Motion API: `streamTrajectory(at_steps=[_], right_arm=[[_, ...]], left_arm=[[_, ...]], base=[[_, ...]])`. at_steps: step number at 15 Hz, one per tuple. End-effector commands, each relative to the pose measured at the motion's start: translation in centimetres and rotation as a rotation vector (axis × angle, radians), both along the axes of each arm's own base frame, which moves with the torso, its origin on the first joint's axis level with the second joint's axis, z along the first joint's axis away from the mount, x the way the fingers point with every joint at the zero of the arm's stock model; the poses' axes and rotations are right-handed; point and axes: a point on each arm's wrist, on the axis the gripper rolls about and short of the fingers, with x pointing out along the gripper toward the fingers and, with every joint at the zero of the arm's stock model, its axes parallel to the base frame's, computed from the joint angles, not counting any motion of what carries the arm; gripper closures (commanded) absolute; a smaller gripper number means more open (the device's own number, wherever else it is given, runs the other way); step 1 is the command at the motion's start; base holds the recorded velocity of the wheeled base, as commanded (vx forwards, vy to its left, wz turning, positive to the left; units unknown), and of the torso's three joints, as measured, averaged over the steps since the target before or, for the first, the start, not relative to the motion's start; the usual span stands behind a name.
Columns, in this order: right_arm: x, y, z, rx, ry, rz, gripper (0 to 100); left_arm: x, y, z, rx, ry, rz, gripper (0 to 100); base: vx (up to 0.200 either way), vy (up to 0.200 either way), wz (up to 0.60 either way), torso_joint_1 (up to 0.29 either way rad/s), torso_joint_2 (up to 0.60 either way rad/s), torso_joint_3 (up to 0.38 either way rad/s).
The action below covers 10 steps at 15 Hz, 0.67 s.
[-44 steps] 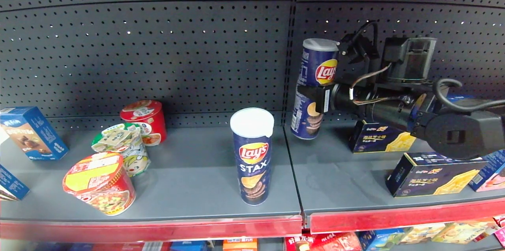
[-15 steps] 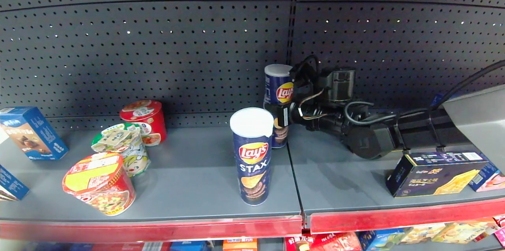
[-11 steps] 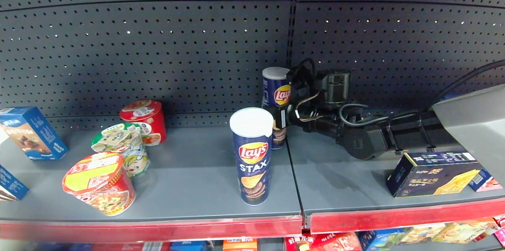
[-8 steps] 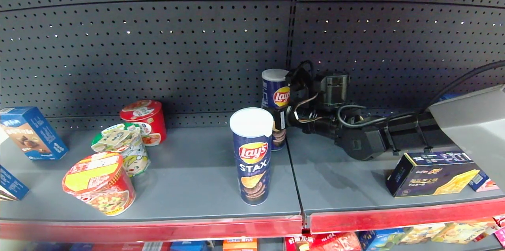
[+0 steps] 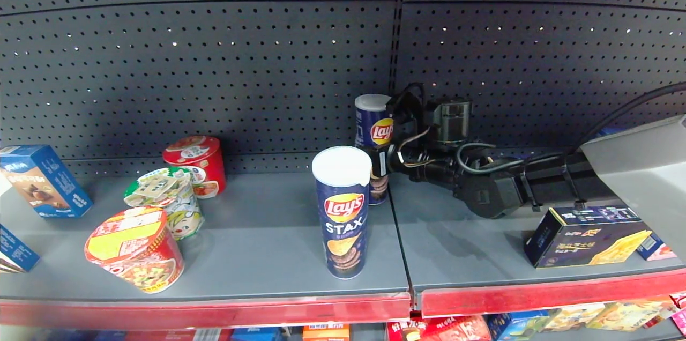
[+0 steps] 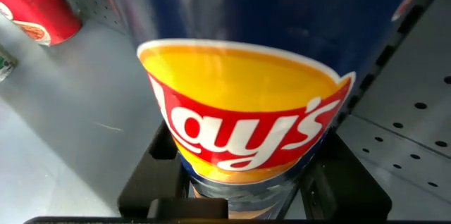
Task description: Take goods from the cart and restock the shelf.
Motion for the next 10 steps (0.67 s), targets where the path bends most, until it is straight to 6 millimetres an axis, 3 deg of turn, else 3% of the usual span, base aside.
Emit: streamTrajectory(at_steps=[1, 2, 10], right_arm=[[-0.2, 0.1, 0.0, -0.002, 0.001, -0.003, 100], [-0.3, 0.1, 0.1, -0.002, 0.001, -0.001, 0], [-2.4, -1.3, 0.3, -0.023, 0.037, -0.001, 0]], left_arm=[[0.0, 0.0, 0.0, -0.001, 0.002, 0.000, 0], [0.0, 0.0, 0.0, 0.000, 0.002, 0.000, 0], [0.0, 0.0, 0.0, 0.000, 0.002, 0.000, 0]], base=[[0.000, 0.000, 0.00, 0.000, 0.00, 0.000], [0.000, 0.000, 0.00, 0.000, 0.00, 0.000], [0.000, 0.000, 0.00, 0.000, 0.00, 0.000]])
